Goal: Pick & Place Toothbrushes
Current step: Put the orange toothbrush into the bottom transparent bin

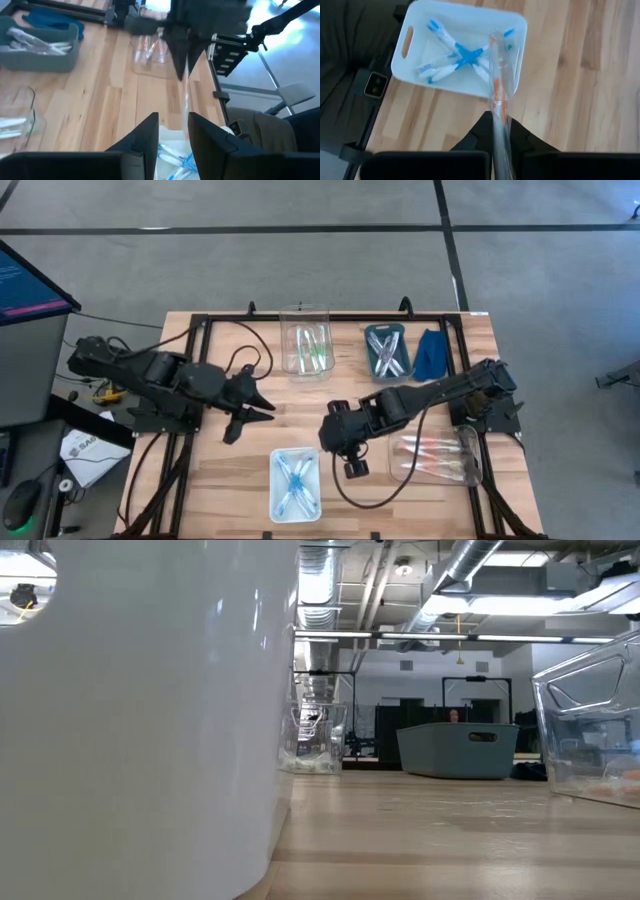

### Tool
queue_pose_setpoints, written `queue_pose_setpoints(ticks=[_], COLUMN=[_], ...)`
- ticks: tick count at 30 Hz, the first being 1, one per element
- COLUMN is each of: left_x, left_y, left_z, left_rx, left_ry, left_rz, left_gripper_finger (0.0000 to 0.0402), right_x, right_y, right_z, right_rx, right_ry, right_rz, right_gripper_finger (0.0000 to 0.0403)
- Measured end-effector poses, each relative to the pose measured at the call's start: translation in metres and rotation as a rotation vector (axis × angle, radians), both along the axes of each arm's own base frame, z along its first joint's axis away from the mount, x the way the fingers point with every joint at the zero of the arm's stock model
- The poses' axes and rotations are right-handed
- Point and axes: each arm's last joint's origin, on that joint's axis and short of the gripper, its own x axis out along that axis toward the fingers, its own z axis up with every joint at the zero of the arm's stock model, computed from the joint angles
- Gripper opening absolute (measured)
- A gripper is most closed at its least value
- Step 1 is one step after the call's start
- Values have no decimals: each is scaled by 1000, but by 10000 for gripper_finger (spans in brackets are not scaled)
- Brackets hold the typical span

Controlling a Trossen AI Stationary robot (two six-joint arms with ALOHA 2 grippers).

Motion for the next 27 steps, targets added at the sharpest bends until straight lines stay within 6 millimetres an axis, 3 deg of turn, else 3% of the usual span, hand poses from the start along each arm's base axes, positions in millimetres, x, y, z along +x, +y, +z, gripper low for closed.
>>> queue_pose_setpoints(ticks=[8, 16, 21, 27], left_x=[0, 0, 0, 0], left_y=[0, 0, 0, 0], left_z=[-24, -29, -29, -29], left_rx=[-11, -16, -16, -17], left_ry=[6, -12, -13, -17], left_rz=[6, 8, 8, 8], left_gripper_finger=[100, 100, 100, 100], right_x=[-16, -46, -83, -147], right_y=[15, 27, 19, 5], right_z=[-4, 9, 11, 3], right_rx=[-130, -205, -191, -85], right_ry=[62, 26, -20, -96], right_rz=[-87, -162, -260, -410], right_gripper_finger=[8, 14, 6, 21])
